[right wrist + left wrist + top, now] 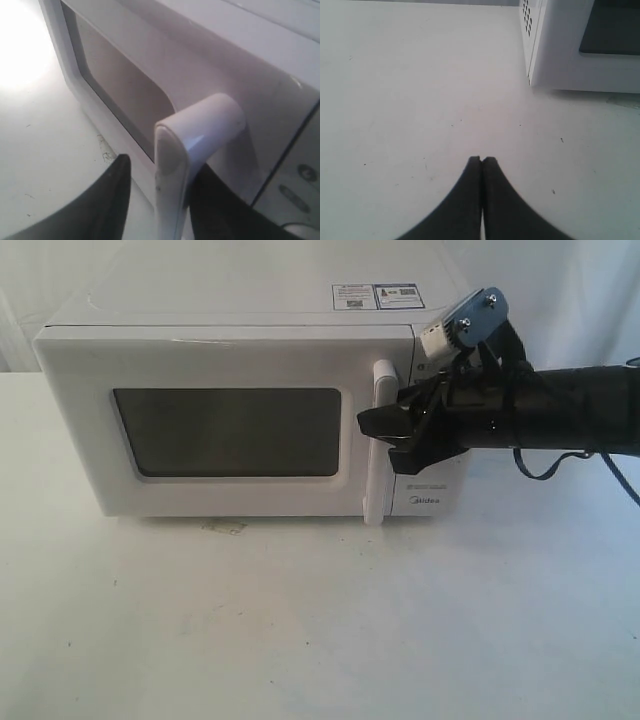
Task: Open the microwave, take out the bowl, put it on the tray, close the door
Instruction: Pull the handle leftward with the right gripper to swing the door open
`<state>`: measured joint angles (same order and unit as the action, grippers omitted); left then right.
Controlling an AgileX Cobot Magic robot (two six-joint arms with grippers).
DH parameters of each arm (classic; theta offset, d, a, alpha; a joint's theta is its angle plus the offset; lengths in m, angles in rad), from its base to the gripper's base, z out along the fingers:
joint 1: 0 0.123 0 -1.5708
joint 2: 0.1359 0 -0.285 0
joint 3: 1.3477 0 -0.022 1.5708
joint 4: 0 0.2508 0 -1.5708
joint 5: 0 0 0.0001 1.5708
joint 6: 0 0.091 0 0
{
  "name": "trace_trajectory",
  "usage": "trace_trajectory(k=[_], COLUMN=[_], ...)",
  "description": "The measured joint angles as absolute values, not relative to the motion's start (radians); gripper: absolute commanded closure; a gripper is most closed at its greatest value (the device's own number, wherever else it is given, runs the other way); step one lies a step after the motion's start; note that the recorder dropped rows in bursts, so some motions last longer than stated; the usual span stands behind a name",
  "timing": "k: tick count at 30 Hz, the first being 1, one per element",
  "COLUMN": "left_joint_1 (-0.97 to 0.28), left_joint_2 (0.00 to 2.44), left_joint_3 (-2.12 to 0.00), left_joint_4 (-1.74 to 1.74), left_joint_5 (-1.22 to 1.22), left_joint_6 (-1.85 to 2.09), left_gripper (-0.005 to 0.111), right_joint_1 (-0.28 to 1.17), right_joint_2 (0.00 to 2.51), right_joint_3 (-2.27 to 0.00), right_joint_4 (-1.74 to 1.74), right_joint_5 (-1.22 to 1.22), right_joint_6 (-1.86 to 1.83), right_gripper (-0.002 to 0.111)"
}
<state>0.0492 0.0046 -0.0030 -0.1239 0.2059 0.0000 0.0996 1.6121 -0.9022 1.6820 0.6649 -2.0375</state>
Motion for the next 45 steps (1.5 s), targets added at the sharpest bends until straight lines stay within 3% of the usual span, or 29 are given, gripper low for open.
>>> trace_trajectory(k=[4, 20, 27, 37, 40, 45], left_joint_1=[0.049, 0.049, 0.049, 0.049, 0.049, 0.049], left_joint_2=[0.005, 0.005, 0.005, 0.005, 0.005, 0.005], left_joint_3=[-0.003, -0.003, -0.003, -0.003, -0.003, -0.003], left_joint_4=[-0.124, -0.124, -0.124, -0.124, -0.124, -0.124], left_joint_5=[0.206, 0.206, 0.206, 0.206, 0.206, 0.206], left_joint_6=[0.0, 0.0, 0.0, 0.0, 0.0, 0.0], left_gripper=[0.107, 0.107, 0.107, 0.107, 0.107, 0.107], right_joint_1=[0.1, 0.1, 0.066, 0.075, 0.078, 0.078], right_joint_2=[1.609, 1.61, 1.646, 1.639, 1.637, 1.635], right_joint_3=[-0.902, -0.902, -0.995, -1.014, -1.014, -1.015], right_joint_4=[1.689, 1.696, 1.298, 1.273, 1.266, 1.261], right_joint_5=[0.629, 0.646, 1.104, 1.007, 1.025, 1.027], right_joint_6=[-2.036, -2.036, -2.07, -1.896, -1.864, -1.752], right_gripper=[0.108, 0.108, 0.108, 0.108, 0.103, 0.068])
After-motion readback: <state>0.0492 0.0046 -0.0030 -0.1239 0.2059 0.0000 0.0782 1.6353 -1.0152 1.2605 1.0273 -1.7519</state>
